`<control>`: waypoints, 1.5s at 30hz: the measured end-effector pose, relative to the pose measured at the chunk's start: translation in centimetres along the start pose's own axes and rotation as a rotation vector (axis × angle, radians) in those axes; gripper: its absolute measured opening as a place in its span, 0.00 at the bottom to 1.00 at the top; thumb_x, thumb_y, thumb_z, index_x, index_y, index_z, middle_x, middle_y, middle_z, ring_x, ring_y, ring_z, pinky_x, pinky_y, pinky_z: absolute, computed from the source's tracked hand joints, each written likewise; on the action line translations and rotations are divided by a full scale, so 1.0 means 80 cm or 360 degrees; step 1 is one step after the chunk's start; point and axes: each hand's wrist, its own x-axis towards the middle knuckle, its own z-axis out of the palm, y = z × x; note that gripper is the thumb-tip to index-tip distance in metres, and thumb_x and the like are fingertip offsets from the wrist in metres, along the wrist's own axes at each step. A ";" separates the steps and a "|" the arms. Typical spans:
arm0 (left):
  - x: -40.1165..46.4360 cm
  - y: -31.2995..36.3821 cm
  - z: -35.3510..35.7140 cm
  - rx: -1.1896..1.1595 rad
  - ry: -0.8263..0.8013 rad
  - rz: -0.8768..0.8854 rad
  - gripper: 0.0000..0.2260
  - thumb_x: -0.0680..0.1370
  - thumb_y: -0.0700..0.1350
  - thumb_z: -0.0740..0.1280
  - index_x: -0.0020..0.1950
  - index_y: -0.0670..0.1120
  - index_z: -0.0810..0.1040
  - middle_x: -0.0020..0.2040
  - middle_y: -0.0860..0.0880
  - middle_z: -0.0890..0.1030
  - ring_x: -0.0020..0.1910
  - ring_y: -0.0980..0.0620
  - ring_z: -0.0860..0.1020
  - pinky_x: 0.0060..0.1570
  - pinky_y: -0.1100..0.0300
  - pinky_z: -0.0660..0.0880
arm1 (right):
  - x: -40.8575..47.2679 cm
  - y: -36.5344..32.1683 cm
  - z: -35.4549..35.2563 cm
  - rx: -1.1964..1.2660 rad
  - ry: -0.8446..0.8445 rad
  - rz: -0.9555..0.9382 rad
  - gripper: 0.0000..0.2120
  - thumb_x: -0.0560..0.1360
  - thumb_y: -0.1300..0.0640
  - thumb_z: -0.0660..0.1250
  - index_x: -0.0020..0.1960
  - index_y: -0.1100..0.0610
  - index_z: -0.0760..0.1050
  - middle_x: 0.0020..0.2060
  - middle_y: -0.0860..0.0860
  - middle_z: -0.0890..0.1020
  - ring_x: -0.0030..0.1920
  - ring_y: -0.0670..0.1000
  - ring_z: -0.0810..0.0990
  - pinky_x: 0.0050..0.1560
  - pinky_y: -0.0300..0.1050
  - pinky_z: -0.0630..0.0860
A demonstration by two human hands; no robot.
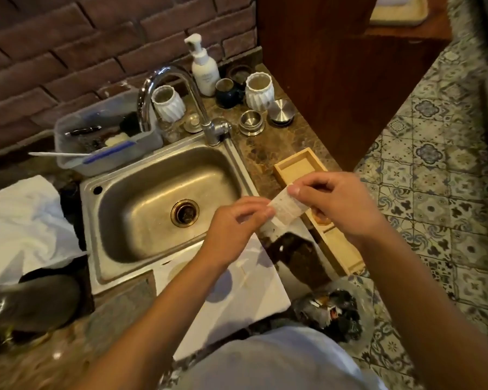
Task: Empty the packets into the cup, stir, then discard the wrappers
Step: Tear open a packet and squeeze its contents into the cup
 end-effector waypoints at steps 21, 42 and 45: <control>-0.175 -0.010 -0.076 -0.1474 -0.0041 -0.0533 0.09 0.78 0.42 0.68 0.41 0.41 0.85 0.38 0.42 0.82 0.42 0.46 0.83 0.47 0.51 0.80 | -0.106 -0.070 0.143 -0.0209 -0.0637 -0.0163 0.10 0.79 0.53 0.67 0.57 0.48 0.83 0.36 0.39 0.81 0.36 0.43 0.75 0.38 0.36 0.72; -0.207 0.003 -0.111 -0.0346 0.0335 0.0094 0.07 0.78 0.45 0.68 0.48 0.46 0.86 0.48 0.48 0.86 0.47 0.55 0.83 0.50 0.65 0.77 | -0.138 -0.051 0.195 0.0018 -0.0101 0.0022 0.07 0.78 0.61 0.70 0.45 0.53 0.85 0.43 0.65 0.83 0.42 0.69 0.78 0.44 0.57 0.73; -0.201 0.008 -0.100 -0.0362 0.0395 0.0067 0.08 0.77 0.46 0.69 0.48 0.46 0.86 0.46 0.49 0.87 0.46 0.56 0.84 0.49 0.65 0.78 | -0.131 -0.054 0.181 0.0076 -0.0162 0.0021 0.06 0.78 0.61 0.69 0.45 0.56 0.84 0.37 0.61 0.82 0.33 0.61 0.74 0.37 0.51 0.72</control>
